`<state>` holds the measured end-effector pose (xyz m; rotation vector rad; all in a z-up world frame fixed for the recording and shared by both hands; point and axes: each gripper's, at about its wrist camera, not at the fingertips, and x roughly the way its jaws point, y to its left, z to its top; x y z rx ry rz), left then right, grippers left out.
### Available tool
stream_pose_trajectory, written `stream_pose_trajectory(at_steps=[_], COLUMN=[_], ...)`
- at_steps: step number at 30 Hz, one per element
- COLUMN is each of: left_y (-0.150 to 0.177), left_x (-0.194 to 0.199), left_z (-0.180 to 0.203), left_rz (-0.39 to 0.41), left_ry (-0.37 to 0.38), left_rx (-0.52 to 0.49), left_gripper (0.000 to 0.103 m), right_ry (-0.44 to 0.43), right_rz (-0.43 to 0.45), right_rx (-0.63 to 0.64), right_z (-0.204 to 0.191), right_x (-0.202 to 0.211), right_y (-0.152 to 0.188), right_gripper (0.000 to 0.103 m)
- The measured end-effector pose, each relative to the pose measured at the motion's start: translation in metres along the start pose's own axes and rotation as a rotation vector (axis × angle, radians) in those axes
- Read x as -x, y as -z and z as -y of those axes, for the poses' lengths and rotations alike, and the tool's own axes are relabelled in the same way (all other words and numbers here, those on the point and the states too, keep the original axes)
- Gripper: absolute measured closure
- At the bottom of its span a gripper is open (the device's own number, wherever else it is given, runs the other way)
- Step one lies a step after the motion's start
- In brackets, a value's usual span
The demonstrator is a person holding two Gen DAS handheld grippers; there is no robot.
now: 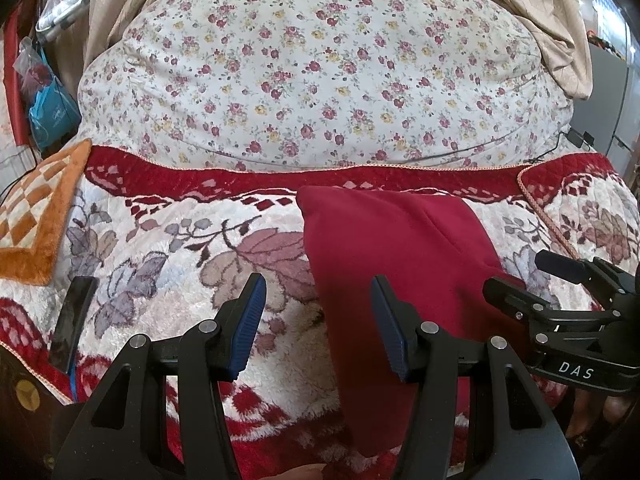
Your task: Fold small clothes
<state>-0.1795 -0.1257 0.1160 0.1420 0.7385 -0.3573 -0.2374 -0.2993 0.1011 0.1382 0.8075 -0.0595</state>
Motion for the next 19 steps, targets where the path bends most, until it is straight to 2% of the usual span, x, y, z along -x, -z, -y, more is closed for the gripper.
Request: stream_pose_trajectory(at_steps=[19], left_y=[-0.001], left_x=[-0.012], left_z=[-0.003], left_rz=[-0.016], left_ry=[0.022], left_rx=[0.015], left_gripper=[0.049], right_ry=[-0.007], right_rz=[-0.033], right_rx=[-0.003], right_z=[0.002], right_x=[-0.01], right_y=[0.004], right_gripper=[0.019])
